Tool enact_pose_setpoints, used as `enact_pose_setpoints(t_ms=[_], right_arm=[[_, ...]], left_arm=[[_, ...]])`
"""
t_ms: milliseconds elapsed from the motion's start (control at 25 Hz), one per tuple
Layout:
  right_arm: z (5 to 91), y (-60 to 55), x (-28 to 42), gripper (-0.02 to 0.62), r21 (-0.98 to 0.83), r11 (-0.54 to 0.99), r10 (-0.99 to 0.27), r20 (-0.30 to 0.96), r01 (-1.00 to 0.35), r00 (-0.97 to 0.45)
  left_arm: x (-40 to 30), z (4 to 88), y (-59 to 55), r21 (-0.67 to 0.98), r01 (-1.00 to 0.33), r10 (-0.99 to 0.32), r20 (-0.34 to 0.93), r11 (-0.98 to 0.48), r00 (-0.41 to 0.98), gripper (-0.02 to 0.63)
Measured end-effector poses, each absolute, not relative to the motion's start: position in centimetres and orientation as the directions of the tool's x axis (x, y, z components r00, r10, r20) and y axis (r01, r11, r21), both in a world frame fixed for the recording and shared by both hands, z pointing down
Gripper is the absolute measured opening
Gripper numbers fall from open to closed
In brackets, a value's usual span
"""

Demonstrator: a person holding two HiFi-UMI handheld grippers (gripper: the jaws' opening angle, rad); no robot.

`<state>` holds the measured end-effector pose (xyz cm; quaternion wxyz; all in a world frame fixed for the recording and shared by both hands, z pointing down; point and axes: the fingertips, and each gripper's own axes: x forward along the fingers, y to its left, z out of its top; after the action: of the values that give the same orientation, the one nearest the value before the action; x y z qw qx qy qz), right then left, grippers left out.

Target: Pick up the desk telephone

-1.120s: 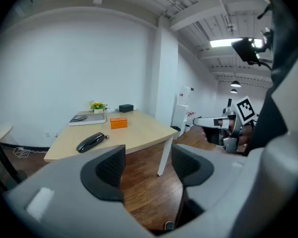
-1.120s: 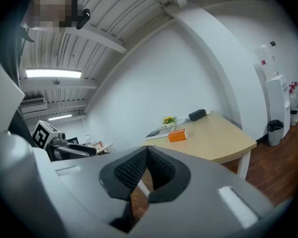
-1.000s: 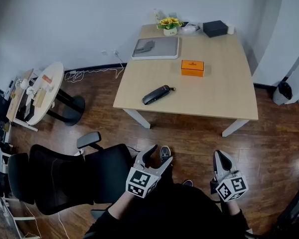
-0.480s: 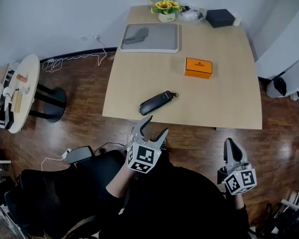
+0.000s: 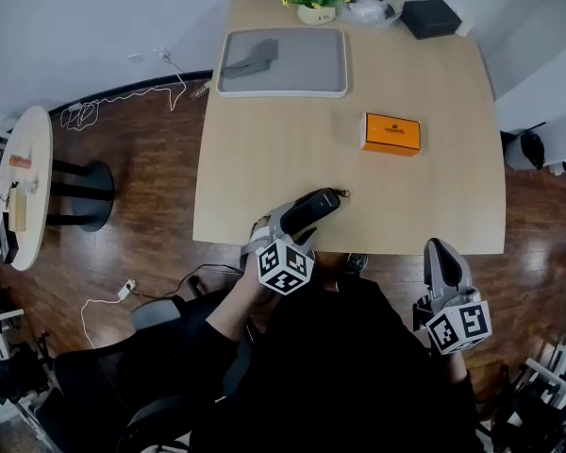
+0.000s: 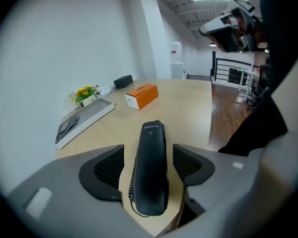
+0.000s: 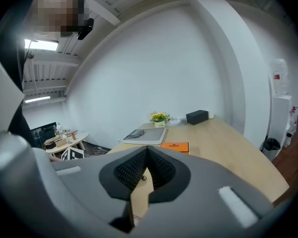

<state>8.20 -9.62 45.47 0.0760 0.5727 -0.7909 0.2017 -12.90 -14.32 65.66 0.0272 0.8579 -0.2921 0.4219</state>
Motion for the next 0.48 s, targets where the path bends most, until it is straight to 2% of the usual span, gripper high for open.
enact_pose_setpoints(t_ms=[240,480], right_arm=[[44.6,-13.7,8.4,0.0,-0.254,0.34,-0.859,0.307,-0.906,-0.409],[45.3,-14.8,8.9,0.0,-0.276,0.373,-0.839,0.307,-0.886,-0.449]], left_arm=[[-13.3,70.5,-14.4,-0.202,-0.432,-0.374,0.854,-0.879,0.361,0.291],[-13.5,71.7,-14.1,-0.13,-0.401,-0.281,0.895,-0.907,0.345,0.268]])
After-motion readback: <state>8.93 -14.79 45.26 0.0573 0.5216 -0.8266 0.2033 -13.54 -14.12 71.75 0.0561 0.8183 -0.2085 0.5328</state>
